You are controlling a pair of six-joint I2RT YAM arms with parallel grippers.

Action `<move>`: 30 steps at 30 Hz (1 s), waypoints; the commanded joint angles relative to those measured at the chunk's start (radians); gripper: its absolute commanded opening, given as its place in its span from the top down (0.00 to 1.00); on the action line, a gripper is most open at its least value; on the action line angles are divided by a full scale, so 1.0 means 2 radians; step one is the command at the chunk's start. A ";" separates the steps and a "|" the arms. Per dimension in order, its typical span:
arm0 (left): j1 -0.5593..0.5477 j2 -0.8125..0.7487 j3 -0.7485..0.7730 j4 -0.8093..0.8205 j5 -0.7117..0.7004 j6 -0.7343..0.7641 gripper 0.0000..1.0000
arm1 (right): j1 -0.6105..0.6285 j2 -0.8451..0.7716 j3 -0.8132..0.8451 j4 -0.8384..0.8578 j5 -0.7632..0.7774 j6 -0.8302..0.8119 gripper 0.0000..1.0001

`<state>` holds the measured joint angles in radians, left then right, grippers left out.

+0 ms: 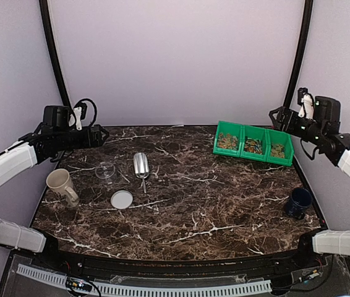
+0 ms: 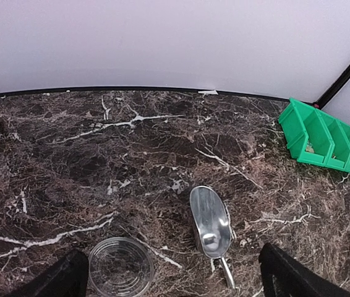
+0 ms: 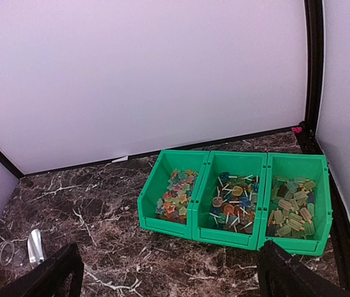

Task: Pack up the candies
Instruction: Move the plate to the corner of the board.

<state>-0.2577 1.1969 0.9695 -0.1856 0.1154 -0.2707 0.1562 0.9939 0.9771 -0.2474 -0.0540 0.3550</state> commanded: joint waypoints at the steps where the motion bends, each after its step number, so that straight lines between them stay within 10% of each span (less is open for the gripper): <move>1: 0.004 -0.012 0.006 0.001 0.001 -0.024 0.01 | 0.000 0.030 0.029 0.013 -0.005 0.006 0.02; 20: 0.006 -0.049 -0.042 -0.016 0.049 -0.016 0.01 | 0.001 0.324 0.210 -0.027 0.192 0.056 0.00; 30: 0.006 -0.028 -0.061 0.007 0.074 -0.020 0.01 | -0.019 0.438 0.236 -0.021 0.186 0.103 0.16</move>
<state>-0.2516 1.1320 0.8513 -0.1902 0.2287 -0.3180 0.1417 1.8267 1.4193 -0.3065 0.3084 0.5079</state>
